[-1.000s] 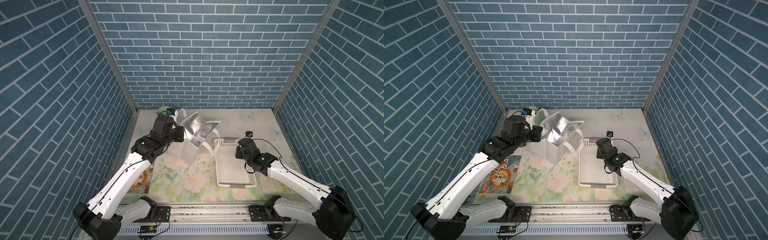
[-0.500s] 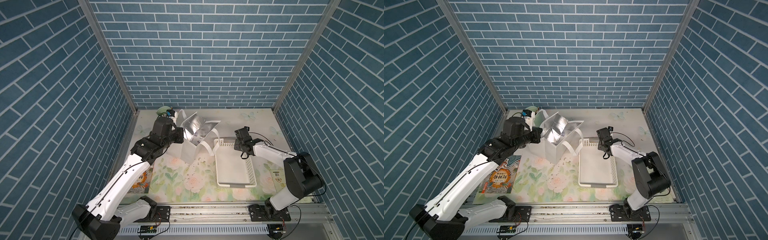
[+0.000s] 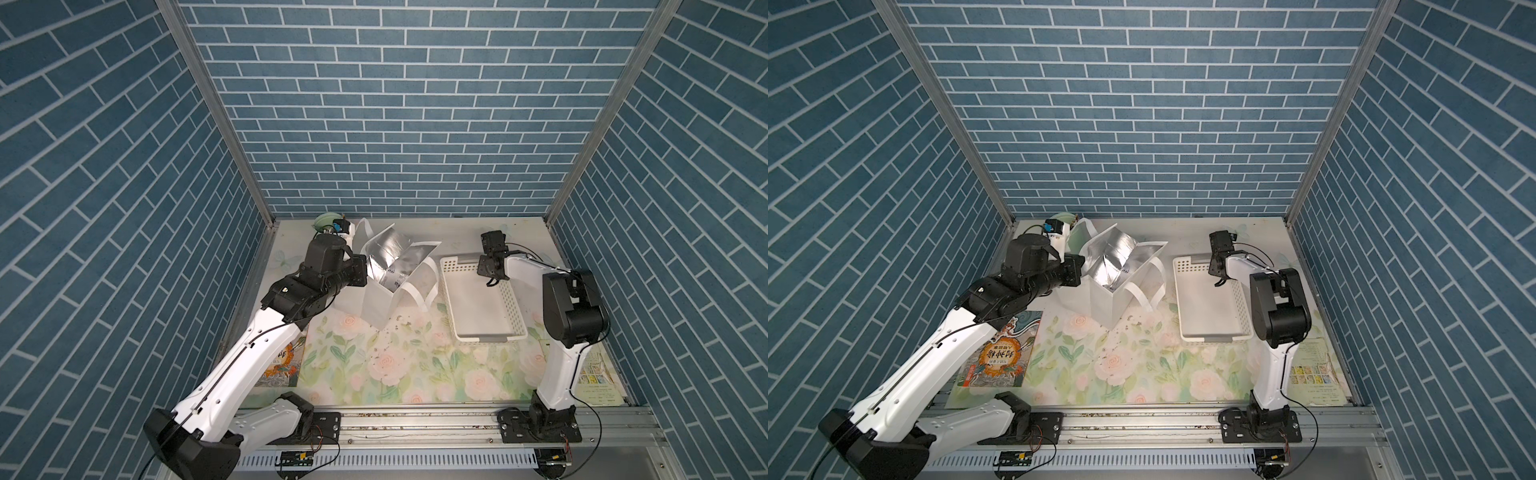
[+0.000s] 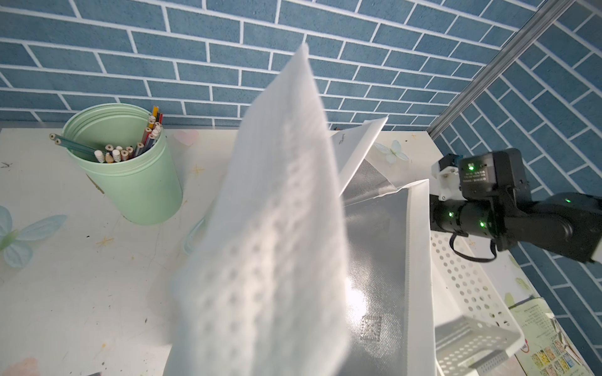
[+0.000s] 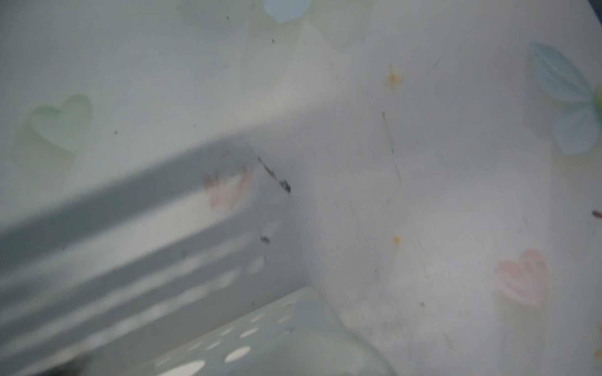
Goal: Place the ice pack in the delivery bag
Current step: Move the bin to the center of the board, then adjust the delivery bag at the center of the board.
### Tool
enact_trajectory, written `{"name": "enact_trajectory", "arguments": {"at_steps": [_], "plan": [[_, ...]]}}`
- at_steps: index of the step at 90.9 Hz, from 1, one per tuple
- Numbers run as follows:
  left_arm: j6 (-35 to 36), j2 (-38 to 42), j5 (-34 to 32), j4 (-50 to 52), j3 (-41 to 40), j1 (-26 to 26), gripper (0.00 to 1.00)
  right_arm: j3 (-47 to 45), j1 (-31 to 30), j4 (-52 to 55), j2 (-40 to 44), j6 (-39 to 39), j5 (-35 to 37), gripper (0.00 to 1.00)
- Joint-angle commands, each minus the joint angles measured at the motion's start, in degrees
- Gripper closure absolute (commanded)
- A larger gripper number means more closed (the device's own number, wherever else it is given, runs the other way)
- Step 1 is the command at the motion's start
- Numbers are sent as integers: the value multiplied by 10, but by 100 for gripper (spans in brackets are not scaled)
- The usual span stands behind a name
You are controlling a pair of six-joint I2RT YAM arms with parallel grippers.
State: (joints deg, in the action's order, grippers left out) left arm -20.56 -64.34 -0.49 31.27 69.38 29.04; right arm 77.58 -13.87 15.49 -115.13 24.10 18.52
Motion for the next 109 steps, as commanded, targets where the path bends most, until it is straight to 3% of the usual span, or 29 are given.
{"name": "enact_trajectory", "arguments": {"at_steps": [1,24,40,53,63,72,82,100,109], "plan": [[2,10,3,-18,-5,-2,98,62,27,28,-51,-59,6,100],[1,5,-3,-19,-8,-2,98,196,73,58,-146,-99,18,100],[2,0,-4,-18,-3,-2,98,236,81,95,-116,-117,-45,99],[3,3,-13,-14,1,-2,98,185,80,90,-12,-112,-114,77],[8,4,-26,-6,9,-2,98,126,64,64,84,-118,-182,48],[10,5,-32,-5,10,-2,97,63,25,8,171,-150,-272,29],[10,2,-33,-7,12,-2,98,16,-39,-41,249,-192,-357,22],[7,5,-35,-16,13,-2,98,-18,-155,-104,322,-240,-416,15],[5,3,-33,-14,14,-2,98,-8,-197,-107,318,-271,-403,11]]}}
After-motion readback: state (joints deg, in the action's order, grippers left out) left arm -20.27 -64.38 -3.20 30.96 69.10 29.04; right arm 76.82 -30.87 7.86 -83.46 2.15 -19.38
